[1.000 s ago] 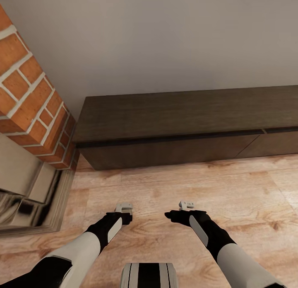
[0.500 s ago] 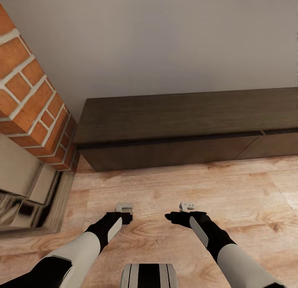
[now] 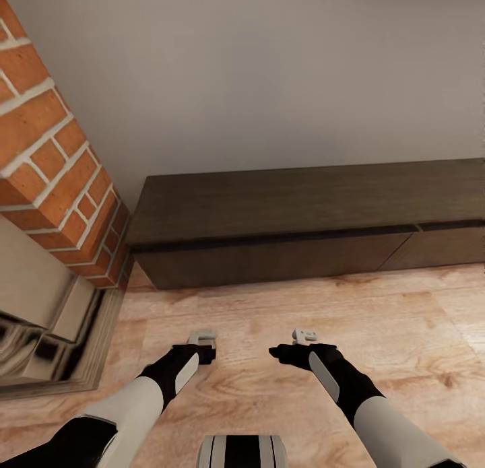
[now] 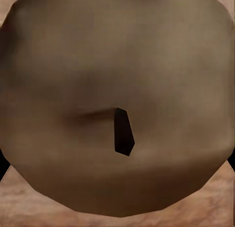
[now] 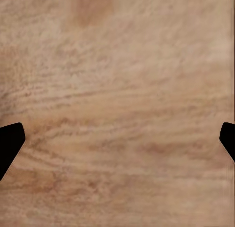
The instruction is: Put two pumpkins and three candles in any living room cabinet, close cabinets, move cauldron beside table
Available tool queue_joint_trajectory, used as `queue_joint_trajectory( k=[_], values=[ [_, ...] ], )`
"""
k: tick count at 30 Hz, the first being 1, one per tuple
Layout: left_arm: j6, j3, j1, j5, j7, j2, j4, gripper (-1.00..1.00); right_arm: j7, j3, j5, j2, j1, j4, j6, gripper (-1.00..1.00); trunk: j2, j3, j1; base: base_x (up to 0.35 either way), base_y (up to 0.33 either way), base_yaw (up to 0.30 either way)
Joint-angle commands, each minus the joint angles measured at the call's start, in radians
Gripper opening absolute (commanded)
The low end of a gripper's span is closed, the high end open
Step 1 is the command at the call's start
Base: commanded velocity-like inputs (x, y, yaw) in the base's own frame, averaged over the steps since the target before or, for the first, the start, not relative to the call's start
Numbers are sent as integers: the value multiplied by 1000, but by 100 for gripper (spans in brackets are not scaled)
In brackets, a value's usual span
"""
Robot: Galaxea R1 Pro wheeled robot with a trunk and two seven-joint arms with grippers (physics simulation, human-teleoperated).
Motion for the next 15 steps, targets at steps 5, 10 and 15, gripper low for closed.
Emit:
queue_joint_trajectory(
  k=[5, 10, 15],
  values=[
    [5, -8, 0, 12, 6, 0, -1, -100, 2, 1, 2, 0, -1, -1, 4, 100, 1, 21, -2, 0, 0, 0],
    [6, -9, 0, 12, 6, 0, 0, -100, 1, 3, 3, 0, -1, -1, 2, 100, 1, 25, -3, -40, 0, 0],
    [5, -11, 0, 12, 6, 0, 1, -100, 0, 2, 4, 0, -1, 1, 1, 100, 1, 25, -3, -276, 0, 0]
  ],
)
